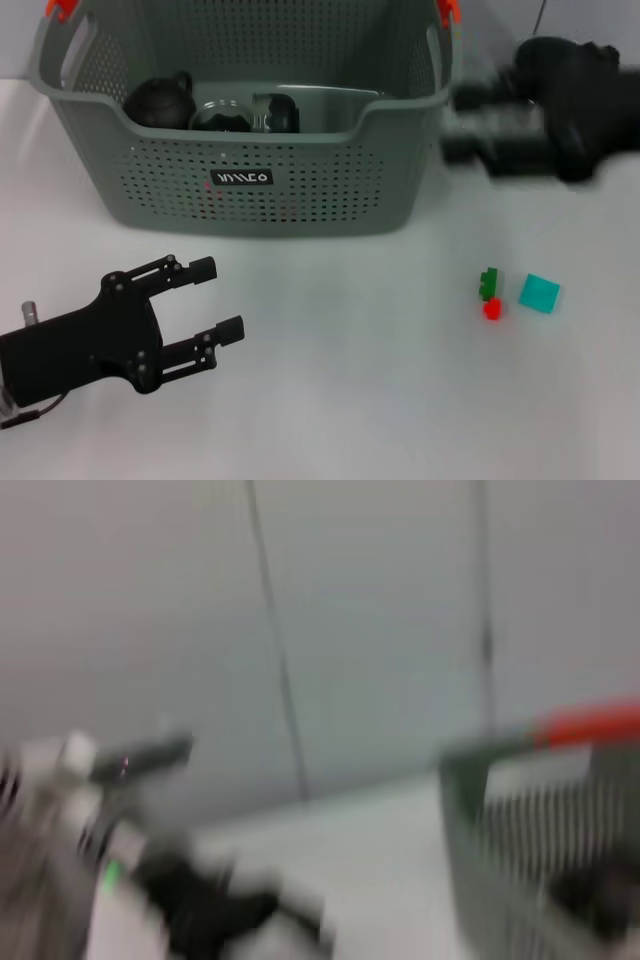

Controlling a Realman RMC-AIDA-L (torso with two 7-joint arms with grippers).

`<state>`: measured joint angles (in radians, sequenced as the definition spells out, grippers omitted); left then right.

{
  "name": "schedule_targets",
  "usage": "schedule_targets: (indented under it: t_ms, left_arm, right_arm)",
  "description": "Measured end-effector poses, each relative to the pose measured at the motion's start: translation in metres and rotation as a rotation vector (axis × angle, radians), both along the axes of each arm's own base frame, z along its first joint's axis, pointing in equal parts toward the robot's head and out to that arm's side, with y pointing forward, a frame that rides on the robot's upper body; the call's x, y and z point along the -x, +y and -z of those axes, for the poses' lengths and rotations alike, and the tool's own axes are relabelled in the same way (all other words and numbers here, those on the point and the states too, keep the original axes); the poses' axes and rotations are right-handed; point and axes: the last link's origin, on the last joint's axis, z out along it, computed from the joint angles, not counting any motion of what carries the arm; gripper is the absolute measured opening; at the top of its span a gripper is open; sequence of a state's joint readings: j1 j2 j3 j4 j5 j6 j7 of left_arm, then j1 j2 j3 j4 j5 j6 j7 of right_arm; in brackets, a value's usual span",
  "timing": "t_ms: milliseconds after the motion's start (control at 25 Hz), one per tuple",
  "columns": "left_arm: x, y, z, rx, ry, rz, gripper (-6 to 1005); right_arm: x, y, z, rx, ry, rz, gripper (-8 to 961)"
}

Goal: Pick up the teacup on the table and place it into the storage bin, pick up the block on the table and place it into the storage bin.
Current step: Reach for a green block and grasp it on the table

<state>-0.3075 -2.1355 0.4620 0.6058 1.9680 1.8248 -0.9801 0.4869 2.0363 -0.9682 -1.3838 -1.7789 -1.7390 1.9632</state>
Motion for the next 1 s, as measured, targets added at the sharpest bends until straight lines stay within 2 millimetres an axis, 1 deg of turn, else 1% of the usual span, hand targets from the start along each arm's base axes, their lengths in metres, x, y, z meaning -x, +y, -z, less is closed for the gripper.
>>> schedule_targets:
  t_ms: [80,160,240,360,480,640,840,1000]
  left_arm:
    - [0.0,0.0,0.0,-0.001,0.001,0.0,732]
    - [0.0,0.001,0.0,-0.001,0.001,0.001,732]
    - [0.0,0.001,0.0,-0.001,0.001,0.001,732]
    - [0.0,0.001,0.0,-0.002,0.001,0.001,732]
    - [0.0,0.001,0.0,-0.002,0.001,0.001,732]
    - [0.0,0.0,0.0,-0.002,0.0,-0.001,732]
    - [0.0,0.001,0.0,-0.002,0.0,0.0,732]
    - [0.0,0.0,0.0,-0.004,-0.001,-0.005,732]
  right_arm:
    - [-0.014,-0.011,-0.008,0.045,-0.105,0.038,613]
    - [-0.023,-0.017,-0.016,0.073,-0.204,0.108,611]
    - [-0.03,-0.017,-0.021,0.077,-0.316,0.197,610]
    - [-0.038,-0.011,-0.021,0.073,-0.457,0.292,611]
    - [-0.041,-0.004,-0.013,0.076,-0.58,0.36,612]
    - [-0.038,0.005,0.003,0.094,-0.691,0.413,613]
    - [-0.03,0.011,0.031,0.135,-0.779,0.357,612]
    - [-0.029,0.015,0.041,0.143,-0.803,0.341,611]
